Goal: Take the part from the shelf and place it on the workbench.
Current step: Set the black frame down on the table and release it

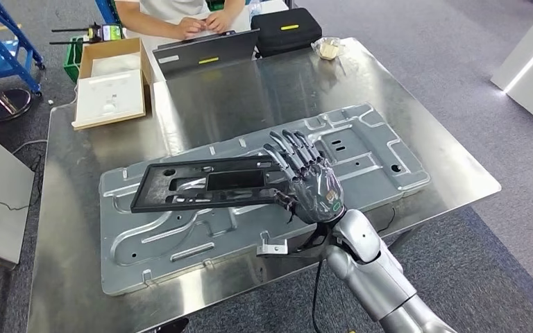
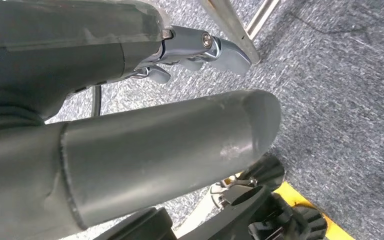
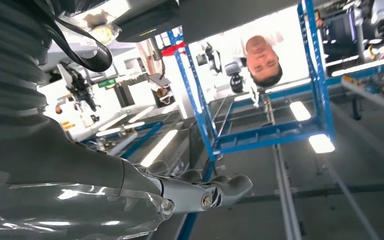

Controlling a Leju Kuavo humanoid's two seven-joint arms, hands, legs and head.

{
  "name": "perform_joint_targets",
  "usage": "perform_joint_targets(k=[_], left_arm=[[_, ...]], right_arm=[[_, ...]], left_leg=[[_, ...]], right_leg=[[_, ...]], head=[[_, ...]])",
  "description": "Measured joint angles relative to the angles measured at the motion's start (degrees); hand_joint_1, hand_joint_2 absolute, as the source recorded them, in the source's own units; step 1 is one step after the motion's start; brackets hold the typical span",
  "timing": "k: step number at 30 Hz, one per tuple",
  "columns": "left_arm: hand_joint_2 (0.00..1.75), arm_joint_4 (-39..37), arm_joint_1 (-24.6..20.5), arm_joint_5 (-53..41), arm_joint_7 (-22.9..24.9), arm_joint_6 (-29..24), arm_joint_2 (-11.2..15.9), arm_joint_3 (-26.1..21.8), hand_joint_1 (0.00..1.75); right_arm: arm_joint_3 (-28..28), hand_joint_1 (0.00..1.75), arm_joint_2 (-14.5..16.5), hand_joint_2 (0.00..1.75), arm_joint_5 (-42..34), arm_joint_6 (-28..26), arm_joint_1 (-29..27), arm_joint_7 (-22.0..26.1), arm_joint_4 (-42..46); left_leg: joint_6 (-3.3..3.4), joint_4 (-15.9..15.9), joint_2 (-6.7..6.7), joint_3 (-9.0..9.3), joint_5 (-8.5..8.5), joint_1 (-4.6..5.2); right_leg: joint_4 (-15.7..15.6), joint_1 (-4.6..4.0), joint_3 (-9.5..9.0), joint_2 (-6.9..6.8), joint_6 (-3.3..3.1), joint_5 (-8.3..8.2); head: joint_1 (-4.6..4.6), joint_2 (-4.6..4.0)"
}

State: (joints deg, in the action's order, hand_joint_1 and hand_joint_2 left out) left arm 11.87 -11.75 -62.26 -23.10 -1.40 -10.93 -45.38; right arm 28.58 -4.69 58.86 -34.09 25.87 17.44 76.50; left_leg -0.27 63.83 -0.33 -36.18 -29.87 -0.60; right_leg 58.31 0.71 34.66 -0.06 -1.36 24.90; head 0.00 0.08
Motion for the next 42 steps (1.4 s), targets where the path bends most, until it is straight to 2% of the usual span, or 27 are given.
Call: perform_joint_targets(k=[2,3,5,8,10,12,14,16,18,20,21,22,23,24,26,27,30,31,33,34,35,36,37,38,39,40,42], left_arm=[[0.00,0.0,0.0,0.1,0.7,0.0,0.0,0.0,0.00],[0.00,0.0,0.0,0.1,1.0,0.0,0.0,0.0,0.00],[0.00,0.0,0.0,0.1,1.2,0.0,0.0,0.0,0.00],[0.00,0.0,0.0,0.2,1.4,0.0,0.0,0.0,0.00],[0.00,0.0,0.0,0.5,1.9,0.2,0.0,-0.1,0.00],[0.00,0.0,-0.2,0.9,2.3,0.5,0.0,-0.2,0.00],[0.00,0.0,-0.3,1.1,2.4,0.7,0.0,-0.4,0.00],[0.00,0.0,-0.4,1.1,2.4,0.7,-0.1,-0.5,0.00],[0.00,0.0,-0.5,1.1,2.4,0.8,-0.1,-0.5,0.00],[0.00,0.0,-0.5,1.1,2.4,1.0,-0.1,-0.5,0.00],[0.00,0.0,-0.4,1.1,2.4,1.1,-0.1,-0.6,0.00],[0.00,0.0,-0.4,1.1,2.4,1.2,-0.1,-0.6,0.00],[0.00,0.0,-0.4,1.1,2.4,1.3,-0.1,-0.6,0.00],[0.00,0.0,-0.5,1.1,2.4,1.3,-0.1,-0.6,0.00],[0.00,0.0,-0.5,1.1,2.4,1.4,-0.1,-0.6,0.00],[0.00,0.0,-0.5,1.1,2.4,1.4,-0.1,-0.6,0.00],[0.00,0.0,-0.5,1.1,2.4,1.4,-0.1,-0.6,0.00],[0.00,0.0,-0.4,1.1,2.5,1.4,-0.1,-0.7,0.00],[0.00,0.0,-0.4,1.1,2.5,1.4,-0.1,-0.7,0.00],[0.00,0.0,-0.3,1.1,2.5,1.4,-0.1,-0.7,0.00],[0.00,0.0,-0.3,1.1,2.5,1.4,-0.1,-0.7,0.00],[0.00,0.0,-0.3,1.1,2.5,1.4,-0.1,-0.7,0.00],[0.00,0.0,-0.3,1.1,2.5,1.4,-0.1,-0.7,0.00],[0.00,0.0,-0.3,1.1,2.5,1.4,-0.1,-0.7,0.00],[0.00,0.0,-0.4,1.1,2.5,1.4,-0.1,-0.7,0.00],[0.00,0.0,-0.5,1.1,2.5,1.4,-0.1,-0.7,0.00],[0.00,0.0,-0.7,1.1,2.5,1.4,-0.1,-0.7,0.00]], right_arm=[[-0.1,0.00,0.2,1.75,0.0,0.0,-0.2,0.0,0.1],[-0.1,0.00,0.3,1.75,0.1,0.0,-0.3,0.0,0.1],[-0.1,0.00,0.3,1.75,0.1,0.0,-0.5,0.0,0.1],[-0.1,0.00,0.3,1.75,0.1,0.0,-0.5,0.0,0.1],[-0.2,0.00,0.5,1.75,0.1,0.0,-0.7,0.0,0.2],[-0.3,0.00,0.9,1.75,0.2,0.0,-0.9,0.0,0.6],[-0.3,0.00,1.2,1.75,0.2,0.0,-0.9,0.0,1.1],[-0.4,0.00,1.2,1.75,0.2,0.0,-1.0,0.0,1.2],[-0.5,0.00,1.2,1.75,0.2,0.0,-1.0,0.0,1.3],[-0.6,0.00,1.2,1.75,0.2,0.0,-1.2,0.0,1.3],[-0.6,0.00,1.2,1.75,0.2,0.0,-1.2,0.0,1.4],[-0.6,0.00,1.2,1.75,0.2,0.0,-1.3,0.0,1.4],[-0.6,0.00,1.2,1.75,0.2,0.0,-1.3,0.0,1.5],[-0.6,0.00,1.2,1.75,0.2,0.0,-1.3,0.0,1.6],[-0.7,0.00,1.2,1.75,0.2,0.0,-1.2,0.1,1.9],[-0.8,0.00,1.2,1.75,0.2,0.0,-1.1,0.1,2.1],[-0.9,0.00,1.1,1.75,0.2,0.0,-1.0,0.1,2.2],[-0.9,0.00,1.2,1.75,0.2,0.0,-0.9,0.1,2.2],[-0.9,0.00,1.2,1.75,0.2,0.0,-0.9,0.1,2.3],[-0.9,0.00,1.2,1.75,0.2,0.0,-0.9,0.1,2.3],[-0.9,0.00,1.2,1.75,0.2,0.0,-1.0,0.1,2.3],[-0.9,0.00,1.2,1.75,0.2,0.0,-1.0,0.1,2.3],[-0.9,0.00,1.2,1.75,0.2,0.0,-1.1,0.1,2.3],[-0.9,0.00,1.2,1.75,0.2,0.0,-1.1,0.1,2.3],[-0.9,0.00,1.2,1.75,0.2,0.0,-1.1,0.1,2.4],[-0.9,0.00,1.2,1.75,0.2,0.0,-1.1,0.1,2.4],[-0.9,0.00,1.2,1.75,0.2,0.0,-1.1,0.1,2.5]], left_leg=[[-0.36,6.7,0.01,-2.83,-3.65,-0.07],[-0.47,9.1,0.01,-3.78,-4.68,-0.08],[-0.55,10.7,0.02,-4.43,-5.23,-0.08],[-0.55,10.8,0.02,-4.39,-5.06,-0.09],[-0.48,8.4,0.03,-2.92,-3.37,-0.11],[0.28,0.3,-0.04,1.39,0.43,0.19],[1.41,-5.6,-0.04,4.15,3.12,0.35],[2.34,-6.1,0.17,3.59,4.10,0.13],[2.98,-6.3,0.35,2.50,5.10,0.10],[3.09,-6.2,0.44,1.12,6.03,0.19],[3.05,-6.1,0.48,0.40,6.51,0.24],[2.96,-6.0,0.49,-0.30,6.96,0.26],[2.83,-5.8,0.49,-0.96,7.39,0.28],[2.66,-5.6,0.48,-1.51,7.78,0.29],[2.11,-5.4,0.41,-2.21,8.58,0.41],[1.77,-5.5,0.38,-2.32,9.01,0.43],[0.73,-5.9,0.25,-2.67,10.00,0.42],[0.45,-5.2,0.17,-3.20,8.81,0.39],[-0.02,-0.4,0.05,-4.90,3.37,0.21],[-0.24,3.4,0.08,-5.79,0.27,0.15],[-0.43,7.1,0.09,-6.35,-1.73,0.09],[-0.55,9.9,0.10,-6.32,-2.35,0.05],[-0.60,10.9,0.11,-5.47,-1.67,0.04],[-0.53,9.9,0.11,-3.60,-0.18,0.03],[-0.35,6.9,0.11,-0.77,1.17,0.04],[-0.07,2.6,0.11,2.75,1.44,0.14],[0.51,-5.0,0.10,8.10,0.24,0.41]], right_leg=[[0.1,-0.01,0.16,-0.08,-0.17,-0.11],[0.1,-0.02,0.25,-0.10,-0.18,-0.12],[0.2,-0.02,0.35,-0.12,-0.19,-0.12],[0.3,-0.02,0.43,-0.13,-0.19,-0.13],[0.5,-0.02,0.65,-0.11,-0.18,-0.13],[0.9,-0.09,1.09,-0.04,0.58,-0.56],[1.0,-0.15,1.43,0.04,1.71,-1.08],[2.6,-0.05,2.23,0.10,2.25,0.83],[8.3,0.05,4.37,0.12,2.58,5.73],[15.2,0.08,6.27,0.11,2.87,9.65],[16.6,0.08,6.15,0.10,2.93,9.96],[16.1,0.08,5.00,0.10,2.91,9.21],[13.4,0.08,2.75,0.10,2.79,7.77],[9.6,0.06,-0.16,0.10,2.59,6.48],[2.5,-0.23,-4.83,0.12,2.07,5.58],[0.7,-0.41,-5.80,0.15,1.80,5.68],[-0.3,-0.47,-5.19,0.11,0.72,4.50],[-0.5,-0.31,-4.59,0.01,0.20,3.72],[-0.8,-0.04,-2.98,-0.19,-0.50,2.10],[-0.8,-0.05,-2.05,-0.21,-0.66,1.37],[-0.7,-0.08,-1.10,-0.25,-0.63,0.68],[-0.7,-0.10,-0.13,-0.28,-0.58,-0.03],[-0.6,-0.11,0.81,-0.31,-0.49,-0.68],[-0.4,-0.11,1.71,-0.32,-0.36,-1.29],[-0.2,-0.11,2.47,-0.31,-0.21,-1.84],[0.0,-0.17,3.08,-0.29,0.00,-2.29],[0.3,-0.27,3.71,-0.34,0.59,-3.19]], head=[[0.00,0.01],[0.00,0.01],[0.00,0.01],[0.00,0.01],[0.00,0.01],[0.00,0.00],[0.01,0.00],[0.03,0.01],[0.05,0.01],[0.04,0.01],[0.04,0.01],[0.04,0.01],[0.04,0.01],[0.04,0.01],[0.01,0.01],[-0.01,0.01],[-0.03,0.01],[-0.05,0.01],[-0.08,0.01],[-0.10,0.01],[-0.09,0.01],[-0.09,0.01],[-0.09,0.01],[-0.09,0.01],[-0.10,0.01],[-0.10,0.01],[-0.09,0.01]])
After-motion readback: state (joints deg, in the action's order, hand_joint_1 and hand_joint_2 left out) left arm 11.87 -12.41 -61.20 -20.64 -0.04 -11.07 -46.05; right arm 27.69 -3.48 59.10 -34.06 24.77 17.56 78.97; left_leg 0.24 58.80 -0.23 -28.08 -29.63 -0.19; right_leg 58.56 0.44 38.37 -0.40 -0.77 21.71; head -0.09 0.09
